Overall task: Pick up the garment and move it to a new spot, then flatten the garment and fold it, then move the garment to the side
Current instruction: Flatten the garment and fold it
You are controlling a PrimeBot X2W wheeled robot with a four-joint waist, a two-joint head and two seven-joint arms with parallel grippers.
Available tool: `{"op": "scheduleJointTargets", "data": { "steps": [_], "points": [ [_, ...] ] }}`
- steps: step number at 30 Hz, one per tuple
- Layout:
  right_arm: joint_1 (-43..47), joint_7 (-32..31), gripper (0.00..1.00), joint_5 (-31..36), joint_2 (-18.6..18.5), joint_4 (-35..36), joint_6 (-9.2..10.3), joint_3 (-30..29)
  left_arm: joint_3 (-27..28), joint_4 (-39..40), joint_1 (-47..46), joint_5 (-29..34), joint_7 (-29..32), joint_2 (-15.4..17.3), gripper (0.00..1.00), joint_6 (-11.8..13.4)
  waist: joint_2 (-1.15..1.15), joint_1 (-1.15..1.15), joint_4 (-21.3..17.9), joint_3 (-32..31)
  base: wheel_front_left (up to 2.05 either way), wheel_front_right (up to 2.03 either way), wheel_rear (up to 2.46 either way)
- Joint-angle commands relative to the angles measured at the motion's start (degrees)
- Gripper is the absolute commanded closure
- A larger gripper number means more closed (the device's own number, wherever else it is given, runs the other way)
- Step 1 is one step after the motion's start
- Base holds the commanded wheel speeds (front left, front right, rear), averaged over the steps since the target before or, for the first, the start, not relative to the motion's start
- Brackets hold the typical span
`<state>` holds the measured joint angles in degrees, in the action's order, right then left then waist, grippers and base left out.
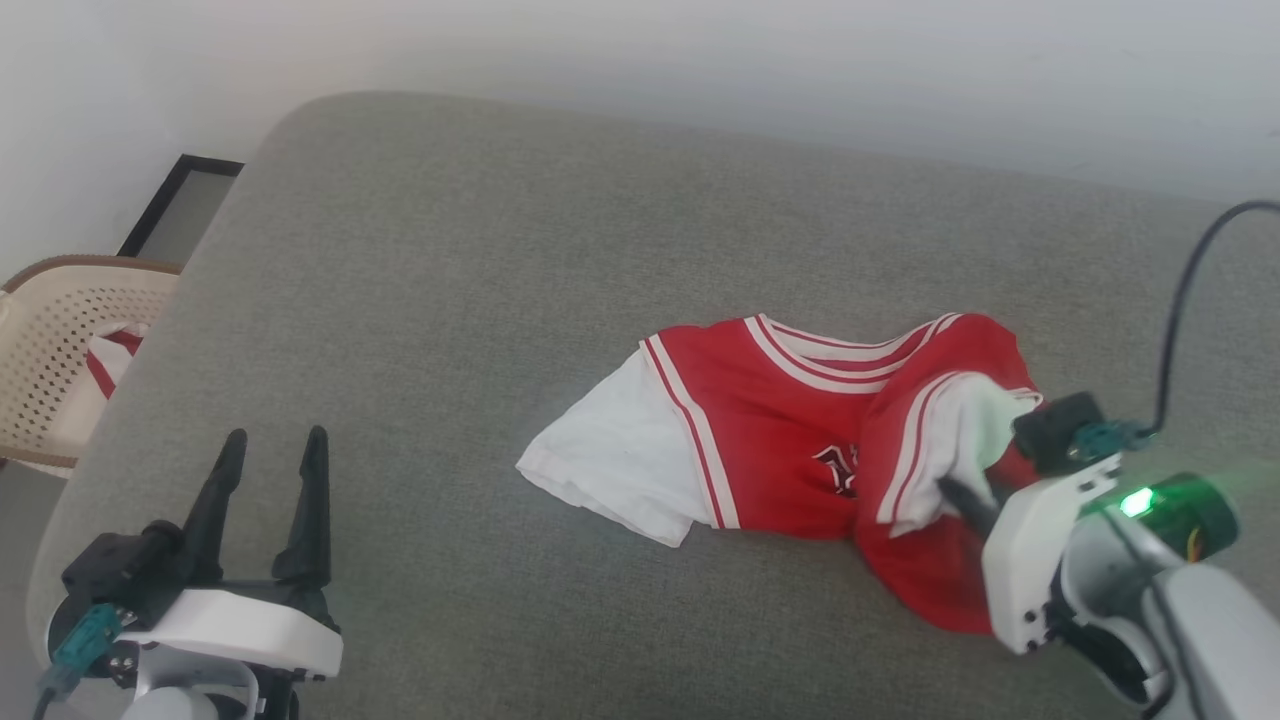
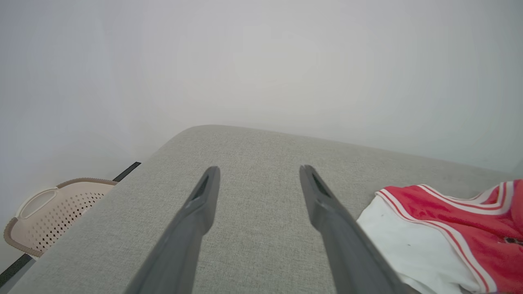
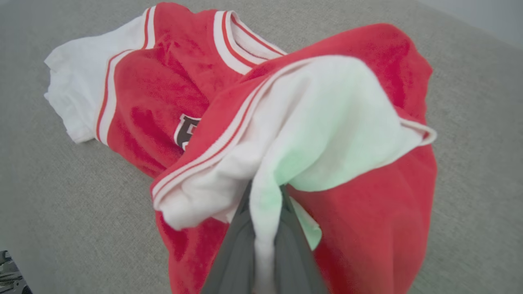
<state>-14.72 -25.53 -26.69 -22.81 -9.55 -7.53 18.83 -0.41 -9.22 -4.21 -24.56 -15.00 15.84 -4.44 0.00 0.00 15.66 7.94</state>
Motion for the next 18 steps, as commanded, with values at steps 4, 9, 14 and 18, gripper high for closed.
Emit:
{"op": "scheduleJointTargets", "data": {
  "steps": [4, 9, 14, 18],
  "points": [
    [-0.3, -2.6, 1.0, -1.0, -1.7, 4.7, 0.08, -3.0, 2.0, -0.2, 0.1, 1.8, -0.2, -1.0, 0.0, -1.4, 0.0, 0.0, -0.8, 0.0, 0.0, 0.0, 0.0],
    [-0.3, -5.6, 1.0, -2.0, -3.1, 8.3, 0.08, -6.3, 3.2, -0.4, 0.0, 2.5, -0.3, -1.7, 0.0, -2.1, 0.0, 0.0, -1.6, 0.0, 0.0, 0.0, 0.0],
    [1.3, -9.0, 1.0, -2.8, -5.5, 10.1, 0.07, -8.1, 3.6, -0.8, -0.6, 3.0, -0.3, -2.5, 0.0, -2.7, 0.0, 0.0, -2.2, 0.1, 0.0, 0.0, 0.0],
    [2.8, -8.7, 0.69, -3.5, -5.8, 9.2, 0.07, -7.2, 3.6, -1.2, -0.8, 3.5, -0.3, -3.0, 0.0, -2.9, 0.0, 0.0, -2.5, 0.2, 0.0, 0.0, 0.0]
  ]
}}
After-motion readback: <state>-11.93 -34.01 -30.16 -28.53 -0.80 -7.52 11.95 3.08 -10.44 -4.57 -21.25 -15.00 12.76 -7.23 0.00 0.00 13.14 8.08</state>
